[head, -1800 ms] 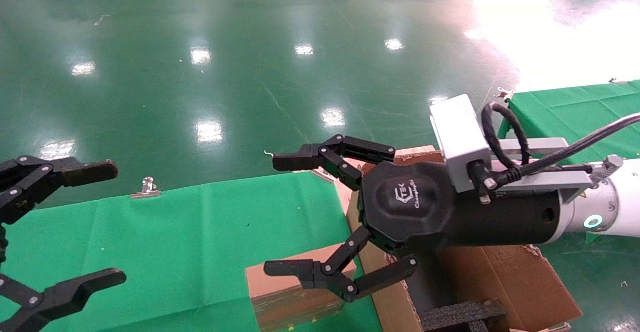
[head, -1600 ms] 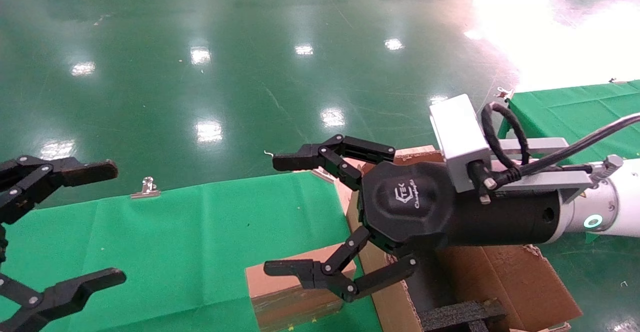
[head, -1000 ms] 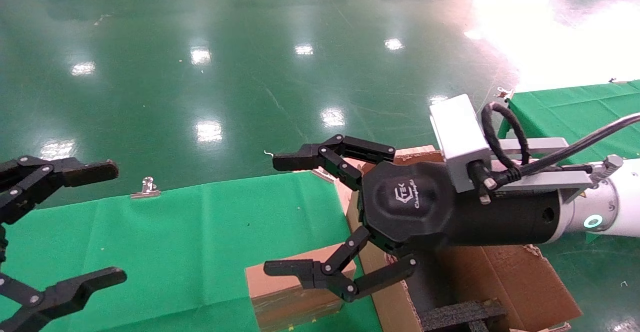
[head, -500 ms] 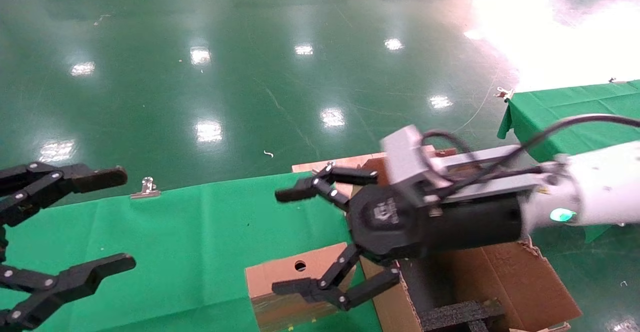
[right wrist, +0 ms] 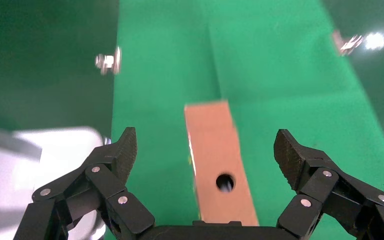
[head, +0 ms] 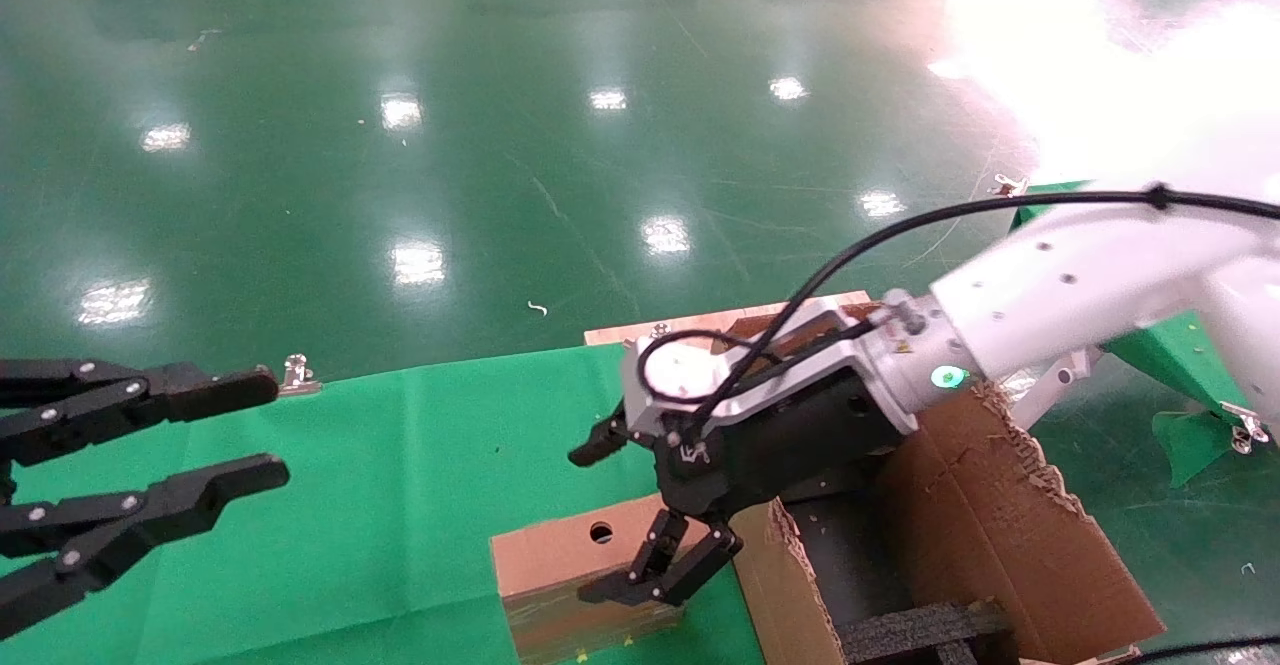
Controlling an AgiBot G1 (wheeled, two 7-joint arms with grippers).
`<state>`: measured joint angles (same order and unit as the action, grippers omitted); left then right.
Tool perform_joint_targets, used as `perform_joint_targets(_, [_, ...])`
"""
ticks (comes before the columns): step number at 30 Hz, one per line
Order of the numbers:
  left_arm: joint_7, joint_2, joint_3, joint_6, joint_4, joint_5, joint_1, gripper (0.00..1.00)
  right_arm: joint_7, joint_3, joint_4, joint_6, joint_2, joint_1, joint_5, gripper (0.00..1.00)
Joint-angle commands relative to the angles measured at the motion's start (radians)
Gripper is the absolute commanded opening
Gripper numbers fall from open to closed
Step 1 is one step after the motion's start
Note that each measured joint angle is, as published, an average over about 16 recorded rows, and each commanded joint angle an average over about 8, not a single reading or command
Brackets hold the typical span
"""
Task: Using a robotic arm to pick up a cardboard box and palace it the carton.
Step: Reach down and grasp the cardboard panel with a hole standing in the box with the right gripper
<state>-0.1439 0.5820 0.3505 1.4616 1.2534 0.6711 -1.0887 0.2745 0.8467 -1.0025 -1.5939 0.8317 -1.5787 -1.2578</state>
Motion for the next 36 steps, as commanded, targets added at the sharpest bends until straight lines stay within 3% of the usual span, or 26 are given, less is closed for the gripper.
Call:
perform_joint_targets(1, [0.0, 0.0, 0.0, 0.0, 0.0, 0.0, 0.0, 0.0, -0.006, 0.06, 0.025, -0.001, 0.024, -0.043, -0.027, 1.0])
perform_joint_targets(14, [0.0, 0.0, 0.0, 0.0, 0.0, 0.0, 0.0, 0.0, -0.126, 0.401, 0.185, -0.001, 0.187, -0.226, -0.082, 1.0])
perform_joint_targets(16, [0.0, 0.0, 0.0, 0.0, 0.0, 0.0, 0.0, 0.05, -0.144, 0.446, 0.206, 0.0, 0.21, -0.246, -0.082, 1.0])
perform_joint_targets(18, [0.0, 0.0, 0.0, 0.0, 0.0, 0.0, 0.0, 0.18, -0.163, 0.486, 0.227, 0.001, 0.231, -0.262, -0.08, 1.0])
perform_joint_targets(22, [0.0, 0.0, 0.0, 0.0, 0.0, 0.0, 0.0, 0.68, -0.199, 0.546, 0.273, 0.004, 0.263, -0.283, -0.057, 1.0])
perform_joint_targets(23, [0.0, 0.0, 0.0, 0.0, 0.0, 0.0, 0.0, 0.78, -0.208, 0.558, 0.284, 0.005, 0.269, -0.286, -0.05, 0.96])
perform_joint_targets(25, [0.0, 0.0, 0.0, 0.0, 0.0, 0.0, 0.0, 0.97, -0.223, 0.575, 0.302, 0.006, 0.278, -0.292, -0.038, 0.74])
perform_joint_targets(30, [0.0, 0.0, 0.0, 0.0, 0.0, 0.0, 0.0, 1.0, -0.249, 0.609, 0.33, 0.01, 0.293, -0.307, -0.024, 0.11])
perform_joint_targets(31, [0.0, 0.0, 0.0, 0.0, 0.0, 0.0, 0.0, 1.0, -0.251, 0.612, 0.332, 0.01, 0.294, -0.309, -0.024, 0.02])
perform_joint_targets(36, [0.0, 0.0, 0.0, 0.0, 0.0, 0.0, 0.0, 1.0, -0.25, 0.61, 0.331, 0.01, 0.293, -0.309, -0.023, 0.0])
